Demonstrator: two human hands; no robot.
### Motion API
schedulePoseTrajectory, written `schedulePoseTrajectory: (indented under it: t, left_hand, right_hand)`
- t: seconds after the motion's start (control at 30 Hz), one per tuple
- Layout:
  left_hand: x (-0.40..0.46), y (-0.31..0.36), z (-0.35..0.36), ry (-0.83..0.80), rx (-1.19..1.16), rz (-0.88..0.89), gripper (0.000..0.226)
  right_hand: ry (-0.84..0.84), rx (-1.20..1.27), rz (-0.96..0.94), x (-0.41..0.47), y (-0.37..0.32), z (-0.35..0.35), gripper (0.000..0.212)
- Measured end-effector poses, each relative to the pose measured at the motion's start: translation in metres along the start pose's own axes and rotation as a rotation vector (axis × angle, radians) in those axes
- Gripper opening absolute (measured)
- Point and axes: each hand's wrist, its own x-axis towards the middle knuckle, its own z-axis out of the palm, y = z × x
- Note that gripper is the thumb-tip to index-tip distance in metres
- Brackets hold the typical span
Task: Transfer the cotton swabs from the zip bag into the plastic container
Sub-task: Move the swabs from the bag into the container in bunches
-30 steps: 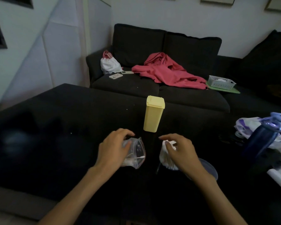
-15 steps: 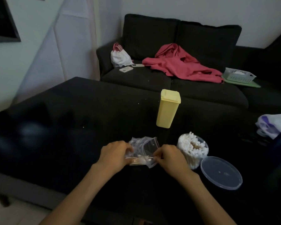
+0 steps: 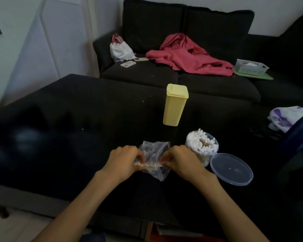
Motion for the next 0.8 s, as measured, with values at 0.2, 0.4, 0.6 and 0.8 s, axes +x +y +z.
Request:
schedulePoseTrajectory:
  t: [0.2,0.4,0.6,0.8]
  left_hand:
    - [0.002,0.0,0.007,-0.004,-0.005,0.037,0.029]
    - [0.008,-0.002,0.011,-0.003,-0.043,0.013,0.019]
    - [0.009,-0.008,0.009,-0.055,-0.289,0.015,0.014]
    - [0.013,-0.015,0.012,-0.109,-0.478,-0.018,0.014]
  right_hand:
    - [-0.052,0.061,-0.008,0.001,-0.005,0.005,0.019]
    - [-0.174,0.354,0.317,0.001,0.013,-0.007,0.025]
    - [-0.319,0.768,0.446,-0.004,0.003,-0.012,0.039]
    - [-0.356,0.59,0.385,-0.006,0.01,-0.012,0.035]
